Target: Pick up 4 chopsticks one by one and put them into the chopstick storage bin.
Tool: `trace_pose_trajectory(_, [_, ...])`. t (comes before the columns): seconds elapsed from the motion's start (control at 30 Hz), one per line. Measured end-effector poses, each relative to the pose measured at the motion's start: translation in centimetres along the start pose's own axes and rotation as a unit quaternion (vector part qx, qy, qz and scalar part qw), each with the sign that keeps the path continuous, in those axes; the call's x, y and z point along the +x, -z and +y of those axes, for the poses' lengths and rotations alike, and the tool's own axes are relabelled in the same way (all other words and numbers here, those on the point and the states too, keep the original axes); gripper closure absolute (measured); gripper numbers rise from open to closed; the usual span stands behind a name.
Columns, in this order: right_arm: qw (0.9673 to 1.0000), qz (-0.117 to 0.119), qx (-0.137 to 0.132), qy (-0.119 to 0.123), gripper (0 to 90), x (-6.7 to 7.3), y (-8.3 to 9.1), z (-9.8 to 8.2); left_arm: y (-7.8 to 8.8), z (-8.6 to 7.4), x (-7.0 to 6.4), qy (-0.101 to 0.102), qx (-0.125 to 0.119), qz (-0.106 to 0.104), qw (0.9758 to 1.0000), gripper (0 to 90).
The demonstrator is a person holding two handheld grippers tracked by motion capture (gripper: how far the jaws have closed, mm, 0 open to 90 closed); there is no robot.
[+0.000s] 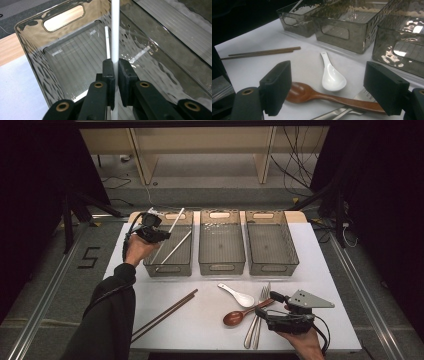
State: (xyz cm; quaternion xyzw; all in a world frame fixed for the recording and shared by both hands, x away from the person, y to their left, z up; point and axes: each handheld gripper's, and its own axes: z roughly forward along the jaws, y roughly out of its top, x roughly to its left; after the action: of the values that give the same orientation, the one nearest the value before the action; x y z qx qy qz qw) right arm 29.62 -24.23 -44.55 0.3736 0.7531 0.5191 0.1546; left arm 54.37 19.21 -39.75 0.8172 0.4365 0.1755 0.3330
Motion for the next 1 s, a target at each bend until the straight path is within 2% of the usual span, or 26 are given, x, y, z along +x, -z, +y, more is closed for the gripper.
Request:
trace_pose_trajectory(0.37, [1.0, 0.0, 0.0, -0.001, 23.3, 0.0, 0.0, 0.0, -0.6, -0.1, -0.3, 0.007, 0.0, -0.002, 1.0, 83.7])
trace_pose_trajectory(0.5, [1.0, 0.001, 0.0, -0.001, 23.3, 0.0, 0.0, 0.0, -0.9, -0.2, -0.2, 0.011, 0.01, -0.001, 0.9999, 83.4])
trace_pose_trajectory(0.73, [1.0, 0.0, 0.001, -0.001, 23.3, 0.0, 0.0, 0.0, -1.2, -0.6, 0.0, 0.018, 0.018, 0.01, 0.9996, 82.3])
trace_pose_trajectory(1.0, [1.0, 0.001, 0.002, -0.001, 23.3, 0.0, 0.0, 0.0, -0.1, -0.1, -0.1, 0.027, 0.02, 0.008, 0.9994, 68.1])
